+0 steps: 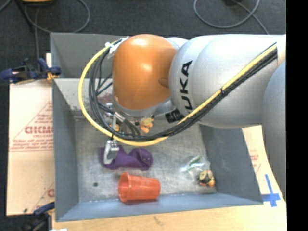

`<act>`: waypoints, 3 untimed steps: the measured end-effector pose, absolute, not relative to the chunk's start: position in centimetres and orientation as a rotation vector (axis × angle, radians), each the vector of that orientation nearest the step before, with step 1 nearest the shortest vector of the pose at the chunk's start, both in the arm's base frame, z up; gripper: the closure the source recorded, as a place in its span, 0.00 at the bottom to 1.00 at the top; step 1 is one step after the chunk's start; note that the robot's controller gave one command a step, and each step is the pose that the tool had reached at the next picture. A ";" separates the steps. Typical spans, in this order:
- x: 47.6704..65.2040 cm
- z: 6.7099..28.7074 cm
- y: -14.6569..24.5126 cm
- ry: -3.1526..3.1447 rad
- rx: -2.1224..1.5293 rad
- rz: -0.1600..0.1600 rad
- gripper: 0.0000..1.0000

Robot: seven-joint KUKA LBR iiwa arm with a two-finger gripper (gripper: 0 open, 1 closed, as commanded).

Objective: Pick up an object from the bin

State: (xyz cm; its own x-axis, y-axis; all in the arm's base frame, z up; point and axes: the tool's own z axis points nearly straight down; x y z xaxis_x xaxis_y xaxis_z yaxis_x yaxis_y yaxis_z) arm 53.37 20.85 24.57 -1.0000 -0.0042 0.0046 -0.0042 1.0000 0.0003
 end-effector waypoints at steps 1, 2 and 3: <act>53.5 25.0 20.8 -3.144 0.001 -0.003 0.00; 47.9 8.7 18.0 -3.131 -0.236 -0.001 1.00; 47.9 8.8 18.0 -3.133 -0.237 -0.002 1.00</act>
Offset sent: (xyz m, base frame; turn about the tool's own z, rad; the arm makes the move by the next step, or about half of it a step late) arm -0.0548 -0.0278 -0.1581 0.1541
